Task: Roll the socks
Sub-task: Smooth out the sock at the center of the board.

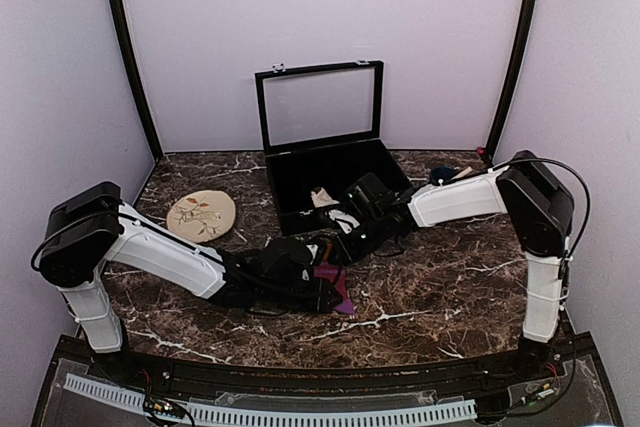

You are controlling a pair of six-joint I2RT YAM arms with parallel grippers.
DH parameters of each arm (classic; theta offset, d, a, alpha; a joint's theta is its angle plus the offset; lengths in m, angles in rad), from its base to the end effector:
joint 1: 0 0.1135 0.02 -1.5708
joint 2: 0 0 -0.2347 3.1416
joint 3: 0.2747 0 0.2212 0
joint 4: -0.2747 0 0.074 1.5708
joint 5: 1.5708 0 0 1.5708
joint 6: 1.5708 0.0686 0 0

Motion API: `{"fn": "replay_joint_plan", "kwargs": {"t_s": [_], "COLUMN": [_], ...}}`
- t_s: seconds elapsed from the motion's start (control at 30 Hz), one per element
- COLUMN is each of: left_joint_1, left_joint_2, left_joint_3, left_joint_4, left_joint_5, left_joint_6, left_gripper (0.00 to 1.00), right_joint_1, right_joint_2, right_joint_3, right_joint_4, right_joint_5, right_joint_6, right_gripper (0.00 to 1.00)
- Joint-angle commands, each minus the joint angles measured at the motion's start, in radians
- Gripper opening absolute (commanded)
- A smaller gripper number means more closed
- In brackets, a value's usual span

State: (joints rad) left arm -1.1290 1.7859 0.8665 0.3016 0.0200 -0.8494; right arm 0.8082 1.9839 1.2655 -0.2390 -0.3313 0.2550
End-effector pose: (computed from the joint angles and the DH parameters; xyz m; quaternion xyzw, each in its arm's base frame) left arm 0.1540 -0.3288 0.1273 0.1284 0.8793 -0.3881 0.2445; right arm 0.2560 0.3003 0.1199 -0.3047 0.8910 0.2865 0.1770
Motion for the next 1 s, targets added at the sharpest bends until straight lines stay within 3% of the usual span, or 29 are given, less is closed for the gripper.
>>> {"fn": "replay_joint_plan", "kwargs": {"t_s": [0.0, 0.57, 0.97], "left_joint_1": [-0.005, -0.035, -0.067], "left_joint_2": [0.031, 0.027, -0.114], "left_joint_3": [0.017, -0.043, -0.133], "left_joint_4": [-0.025, -0.16, -0.242], "left_joint_5": [0.015, 0.026, -0.032], "left_joint_6": [-0.05, -0.17, -0.217], "left_gripper": [0.32, 0.27, 0.25], "right_joint_1": [-0.024, -0.072, -0.083], "right_joint_2": [0.048, 0.109, 0.135], "right_joint_3": [0.027, 0.044, 0.073], "right_joint_4": [0.089, 0.108, 0.139], "right_joint_5": [-0.106, -0.104, -0.13], "right_joint_6": [0.012, -0.008, 0.0], "right_gripper": [0.03, 0.03, 0.05]}}
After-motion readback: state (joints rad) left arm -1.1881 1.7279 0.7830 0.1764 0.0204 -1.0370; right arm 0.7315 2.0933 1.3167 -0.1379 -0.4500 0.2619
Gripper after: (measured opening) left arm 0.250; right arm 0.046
